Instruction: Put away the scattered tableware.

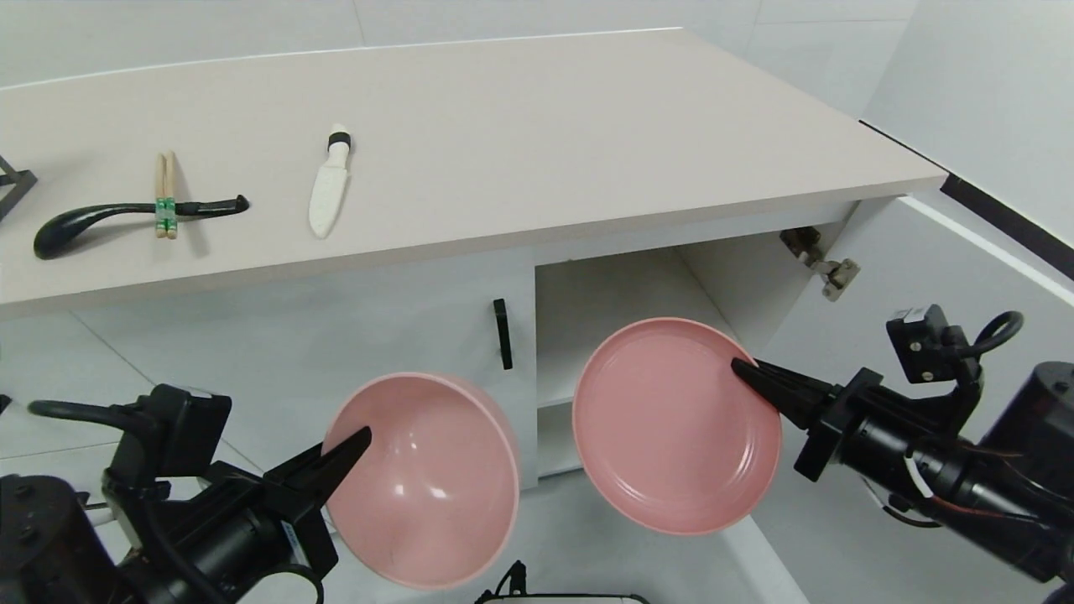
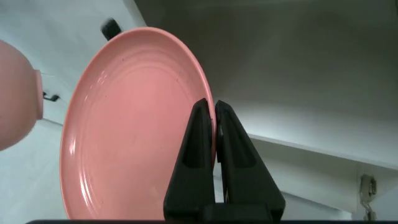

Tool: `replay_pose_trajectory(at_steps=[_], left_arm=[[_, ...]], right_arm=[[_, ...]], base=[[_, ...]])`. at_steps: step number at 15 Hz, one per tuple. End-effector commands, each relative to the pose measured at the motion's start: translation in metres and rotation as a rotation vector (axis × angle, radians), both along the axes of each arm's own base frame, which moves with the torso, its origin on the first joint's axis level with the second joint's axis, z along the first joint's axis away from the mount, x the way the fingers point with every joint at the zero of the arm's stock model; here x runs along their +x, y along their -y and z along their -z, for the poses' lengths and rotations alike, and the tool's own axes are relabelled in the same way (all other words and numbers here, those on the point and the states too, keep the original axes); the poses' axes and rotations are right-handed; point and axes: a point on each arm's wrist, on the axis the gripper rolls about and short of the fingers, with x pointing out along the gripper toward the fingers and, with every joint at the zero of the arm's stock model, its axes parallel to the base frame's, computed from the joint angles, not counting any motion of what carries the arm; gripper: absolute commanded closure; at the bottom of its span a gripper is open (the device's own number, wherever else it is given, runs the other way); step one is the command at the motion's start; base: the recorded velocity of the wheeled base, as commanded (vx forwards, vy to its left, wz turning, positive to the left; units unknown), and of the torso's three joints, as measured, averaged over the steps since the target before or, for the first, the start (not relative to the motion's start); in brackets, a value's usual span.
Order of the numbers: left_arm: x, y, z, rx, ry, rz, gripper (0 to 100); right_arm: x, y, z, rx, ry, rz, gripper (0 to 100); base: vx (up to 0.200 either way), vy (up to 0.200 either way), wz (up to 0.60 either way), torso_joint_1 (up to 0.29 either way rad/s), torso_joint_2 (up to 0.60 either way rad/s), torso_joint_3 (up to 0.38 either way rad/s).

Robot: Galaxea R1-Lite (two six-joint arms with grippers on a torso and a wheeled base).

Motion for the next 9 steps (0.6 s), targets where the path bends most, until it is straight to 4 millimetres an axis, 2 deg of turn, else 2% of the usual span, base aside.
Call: replay_pose_trajectory(at_steps=[1,7,9], left_arm=[[0.0005,0.0006,0.0012,0.005,-0.006,0.0,100],[-0.003,0.0015,0.0034,0.012,-0.012,0.019,100],[-0.0029,0.0016,0.0038,0.014,-0.014,0.019,100]], right_arm=[[0.0036,-0.0006,0.0077,-0.013,-0.031,0.004,100],[0.0055,0.0001,0.0099,-0.017,-0.039,0.01,100],[0.0055,0.0001,0.0099,-0.017,-0.039,0.01,100]], base=[[0.0,0.0,0.0,-0.007,0.33,0.369],[0.0,0.0,0.0,-0.067,0.35,0.278],[0.0,0.0,0.0,0.007,0.28,0.198]])
